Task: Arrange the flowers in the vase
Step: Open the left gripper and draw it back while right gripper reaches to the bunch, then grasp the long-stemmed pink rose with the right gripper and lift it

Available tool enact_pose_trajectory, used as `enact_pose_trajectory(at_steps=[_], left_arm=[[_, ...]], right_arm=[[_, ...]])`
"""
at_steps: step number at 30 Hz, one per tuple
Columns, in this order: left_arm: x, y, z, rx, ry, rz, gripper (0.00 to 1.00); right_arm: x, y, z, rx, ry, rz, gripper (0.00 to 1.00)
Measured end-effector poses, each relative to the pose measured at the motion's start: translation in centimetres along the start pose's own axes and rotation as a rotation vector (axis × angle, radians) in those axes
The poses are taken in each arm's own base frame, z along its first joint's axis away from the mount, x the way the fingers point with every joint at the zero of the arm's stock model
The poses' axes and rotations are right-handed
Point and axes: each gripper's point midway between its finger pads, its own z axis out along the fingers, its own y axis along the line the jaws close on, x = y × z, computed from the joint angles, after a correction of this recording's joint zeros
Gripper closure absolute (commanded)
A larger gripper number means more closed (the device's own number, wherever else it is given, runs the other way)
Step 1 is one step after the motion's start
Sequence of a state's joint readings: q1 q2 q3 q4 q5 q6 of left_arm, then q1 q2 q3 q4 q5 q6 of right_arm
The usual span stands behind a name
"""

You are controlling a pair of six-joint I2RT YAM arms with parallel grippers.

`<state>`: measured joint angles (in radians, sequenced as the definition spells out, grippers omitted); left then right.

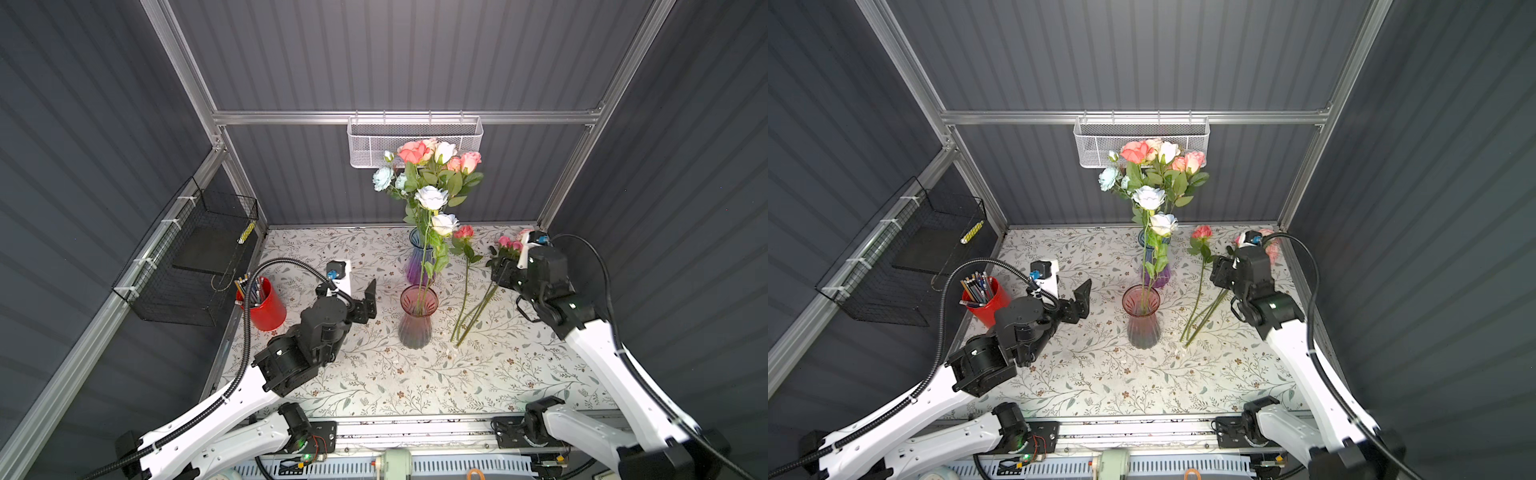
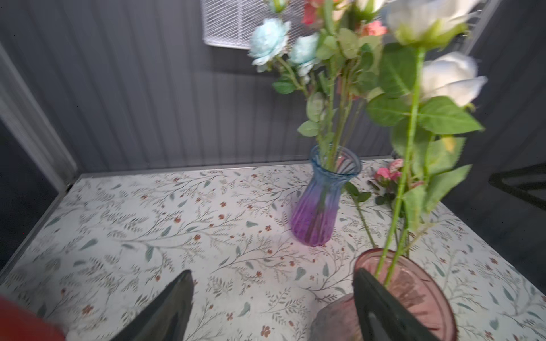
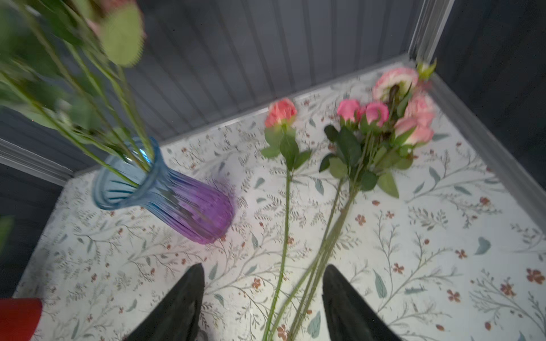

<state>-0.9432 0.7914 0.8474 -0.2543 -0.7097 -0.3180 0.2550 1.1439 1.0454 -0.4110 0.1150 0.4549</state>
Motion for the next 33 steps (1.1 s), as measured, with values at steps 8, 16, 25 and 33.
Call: enact_pose_trajectory(at_steps=[8,16,25,33], left_arm=[[5.0,4.5,-1.5,-0.113,0.042,-0.161,0.1],[8.8,4.6,-0.6,-0.13,0.118,-0.238,0.1],[11.1,3.5,0.6,-0.112,0.18,-0.238,0.08],[11.0,2.5,1.2,-0.083,0.176,-0.251,0.08]], right_arm=[[5.5,-2.0,10.8,0.108,0.324,-0.009,0.42],[7.3,-2.6,19.2,0.148,0.477,-0.05,0.5],[10.2,-4.0,23.5,0.193,0.609,-0.068,0.58],[10.4,-4.6,24.4,0.208,0.636,-0.071,0.73]])
